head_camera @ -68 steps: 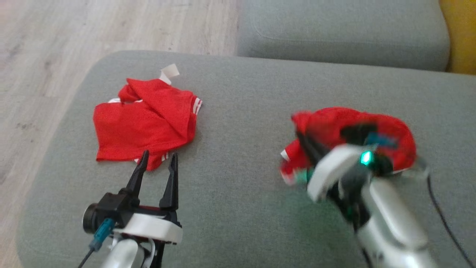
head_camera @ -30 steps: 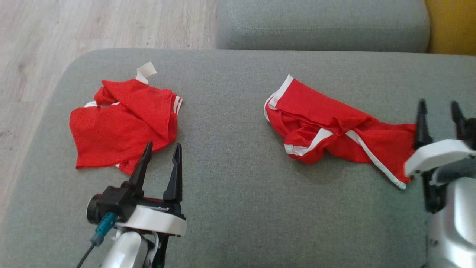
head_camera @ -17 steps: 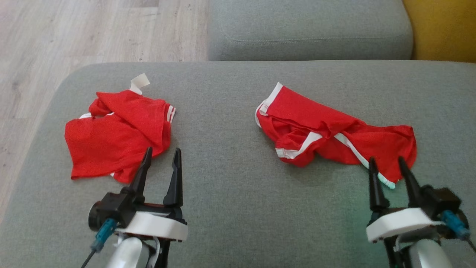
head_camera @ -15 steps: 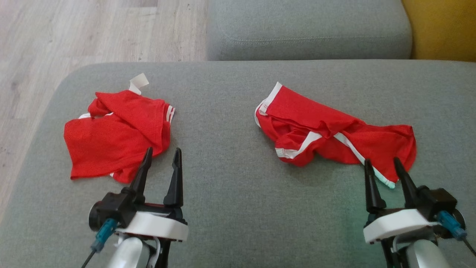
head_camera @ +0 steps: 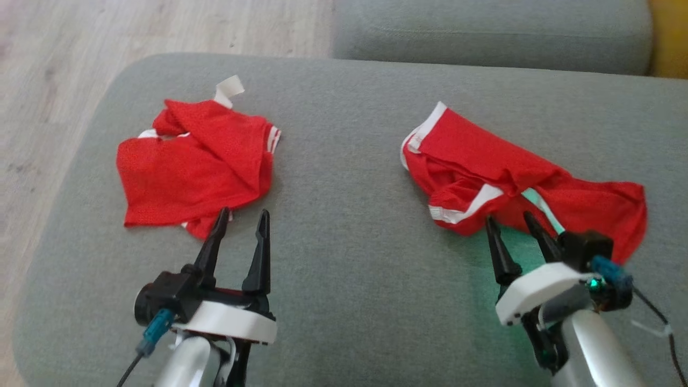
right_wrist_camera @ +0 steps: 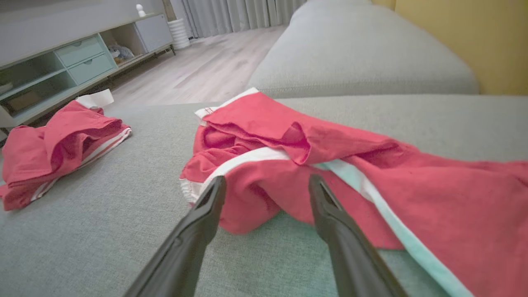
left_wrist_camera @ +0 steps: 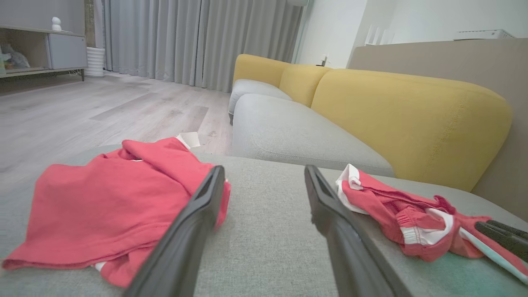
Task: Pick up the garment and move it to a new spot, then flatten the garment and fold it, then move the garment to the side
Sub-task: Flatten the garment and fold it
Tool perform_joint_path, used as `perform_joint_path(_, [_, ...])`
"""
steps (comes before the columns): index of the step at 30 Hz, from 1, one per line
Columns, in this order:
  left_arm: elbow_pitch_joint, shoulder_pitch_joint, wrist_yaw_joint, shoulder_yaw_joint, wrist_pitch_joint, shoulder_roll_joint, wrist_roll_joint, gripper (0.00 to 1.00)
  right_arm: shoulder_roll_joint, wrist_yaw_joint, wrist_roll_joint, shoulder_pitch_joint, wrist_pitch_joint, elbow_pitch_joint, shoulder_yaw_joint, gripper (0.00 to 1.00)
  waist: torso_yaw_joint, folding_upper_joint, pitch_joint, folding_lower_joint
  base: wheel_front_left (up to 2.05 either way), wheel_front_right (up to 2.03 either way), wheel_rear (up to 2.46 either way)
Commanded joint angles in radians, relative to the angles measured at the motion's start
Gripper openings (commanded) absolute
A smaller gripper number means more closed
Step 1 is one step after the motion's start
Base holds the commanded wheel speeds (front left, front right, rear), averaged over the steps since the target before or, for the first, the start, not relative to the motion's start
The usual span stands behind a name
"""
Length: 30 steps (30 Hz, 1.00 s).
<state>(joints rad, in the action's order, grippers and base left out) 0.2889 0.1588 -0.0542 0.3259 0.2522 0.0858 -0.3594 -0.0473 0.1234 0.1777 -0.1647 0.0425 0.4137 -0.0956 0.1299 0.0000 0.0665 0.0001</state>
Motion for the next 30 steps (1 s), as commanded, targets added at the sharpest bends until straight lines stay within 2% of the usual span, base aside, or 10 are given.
perform_joint_path(1, [-0.027,0.049,-0.002,-0.029,0.01,-0.001,0.008,1.0,-0.003,0.007,0.014,-0.05,0.0,-0.02,-0.025,1.0,0.015,0.0,0.01,-0.0001,0.0,0.0,0.0])
perform_joint_path(9, [-0.019,0.062,-0.007,-0.034,0.01,-0.009,0.014,1.0,-0.003,0.007,0.219,-0.159,-0.024,0.152,-0.04,1.0,0.053,0.0,0.03,-0.0001,0.0,0.0,0.0])
perform_joint_path(13, [-0.019,0.063,-0.009,-0.04,0.01,-0.012,0.017,1.0,-0.003,0.007,0.275,-0.2,-0.004,0.231,-0.066,1.0,0.055,0.0,0.035,-0.0001,0.0,0.0,0.0])
perform_joint_path(14, [-0.018,0.063,-0.009,-0.041,0.01,-0.013,0.018,1.0,-0.003,0.007,0.283,-0.21,0.005,0.248,-0.077,0.86,0.055,0.0,0.035,-0.0001,0.0,0.0,0.0])
perform_joint_path(15, [-0.017,0.064,-0.01,-0.043,0.01,-0.013,0.019,1.0,-0.003,0.007,0.286,-0.219,0.016,0.262,-0.089,0.22,0.053,0.0,0.036,-0.0001,0.0,0.0,0.0])
perform_joint_path(16, [-0.017,0.065,-0.01,-0.045,0.01,-0.014,0.019,1.0,-0.003,0.007,0.289,-0.226,0.031,0.273,-0.1,0.0,0.051,0.0,0.035,-0.0001,0.0,0.0,0.0])
perform_joint_path(23, [-0.012,0.053,-0.011,-0.067,0.01,-0.015,0.028,1.0,-0.003,0.007,0.286,-0.227,0.135,0.272,-0.204,0.0,0.018,0.0,-0.002,-0.0001,0.0,0.0,0.0])
perform_joint_path(30, [-0.012,0.026,-0.01,-0.081,0.01,-0.017,0.035,1.0,-0.003,0.007,0.31,-0.117,0.138,0.184,-0.304,0.0,-0.005,0.0,-0.055,-0.0001,0.0,0.0,0.0])
